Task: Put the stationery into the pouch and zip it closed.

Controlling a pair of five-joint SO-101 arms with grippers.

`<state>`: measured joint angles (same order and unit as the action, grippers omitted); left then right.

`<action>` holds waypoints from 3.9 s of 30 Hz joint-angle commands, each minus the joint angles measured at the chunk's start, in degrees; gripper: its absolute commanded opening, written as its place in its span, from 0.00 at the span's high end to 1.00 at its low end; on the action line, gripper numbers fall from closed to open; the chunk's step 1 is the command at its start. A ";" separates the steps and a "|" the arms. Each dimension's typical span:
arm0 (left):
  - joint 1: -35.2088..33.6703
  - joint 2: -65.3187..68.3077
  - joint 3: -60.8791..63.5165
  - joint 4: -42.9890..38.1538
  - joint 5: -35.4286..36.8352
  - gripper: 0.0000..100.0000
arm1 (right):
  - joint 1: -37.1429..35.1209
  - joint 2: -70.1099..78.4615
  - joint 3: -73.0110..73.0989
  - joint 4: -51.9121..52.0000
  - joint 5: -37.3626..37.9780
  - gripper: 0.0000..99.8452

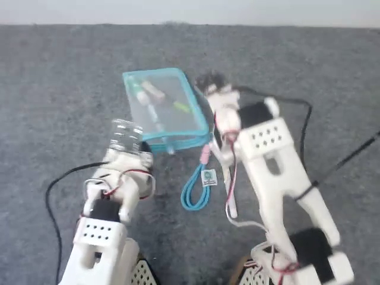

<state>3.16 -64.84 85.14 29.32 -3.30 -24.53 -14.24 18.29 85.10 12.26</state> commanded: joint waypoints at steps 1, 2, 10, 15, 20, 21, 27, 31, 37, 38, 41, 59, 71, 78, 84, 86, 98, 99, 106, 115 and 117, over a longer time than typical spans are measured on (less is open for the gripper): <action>-3.43 0.00 -3.38 -1.23 4.66 0.99 | 0.31 -7.96 17.14 -12.44 1.05 0.81; -8.26 0.00 -4.62 -1.23 8.35 0.99 | 0.40 -8.75 20.13 -14.90 1.05 0.81; -13.01 0.09 -5.05 -1.14 6.15 0.99 | -3.47 -5.76 30.59 -25.19 -2.29 0.81; -11.43 0.09 -4.70 -1.23 5.98 0.99 | -6.11 -1.71 32.62 -27.74 -2.55 0.81; -11.43 0.09 -4.62 -1.23 5.89 0.99 | -4.79 -0.22 32.88 -27.03 -2.46 0.81; -11.43 0.09 -4.53 -1.23 5.80 0.99 | -4.00 -0.04 32.97 -26.24 -2.20 0.81; -11.43 0.09 -4.53 -1.23 5.63 0.99 | -1.71 0.04 34.73 -26.68 -2.11 0.81; -11.43 0.09 -4.53 -1.23 5.63 0.99 | -1.71 0.04 36.04 -27.74 -2.02 0.81; -11.43 0.09 -4.53 -1.23 5.63 0.99 | -1.10 0.04 37.10 -27.74 -1.85 0.90; -11.43 0.09 -4.53 -1.23 5.63 0.99 | -0.48 0.04 37.10 -27.74 -0.62 0.94; -11.16 0.35 -4.44 -1.23 5.63 0.99 | 0.92 0.04 37.01 -27.74 6.51 0.98; -10.99 0.53 -4.62 -1.23 6.33 0.99 | 10.86 -29.32 24.35 -6.37 10.11 0.99; 1.76 0.09 -0.75 -1.23 -3.52 0.99 | -7.34 -24.92 15.21 2.77 12.40 0.99; -1.05 0.09 -0.75 -2.29 -3.34 0.99 | -7.43 -17.01 14.24 2.51 12.84 0.99; -0.53 0.09 -0.66 -2.37 -3.60 0.99 | -7.60 -15.69 13.80 1.89 12.57 0.99; -0.44 0.09 -0.66 -2.29 -3.60 0.99 | -7.25 -15.60 12.92 1.01 12.48 0.99; -0.44 0.09 -0.57 -2.20 -3.60 0.99 | -7.43 -4.35 -1.49 4.79 9.67 0.99; -0.44 0.09 -0.57 -2.20 -3.60 0.99 | -7.52 -3.74 -1.76 5.05 9.67 0.99; -0.44 0.09 -0.75 -2.37 -3.60 0.99 | -7.78 -8.13 1.85 8.40 13.27 0.99; -0.44 0.09 -0.57 -2.20 -3.60 0.99 | -7.78 -9.10 4.40 9.27 13.27 0.99; -0.53 0.09 -0.57 -2.20 -3.60 0.99 | -7.78 -11.56 6.15 9.27 13.45 0.99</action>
<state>2.46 -64.75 85.93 28.88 -6.90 -31.82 -20.57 23.74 93.54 24.48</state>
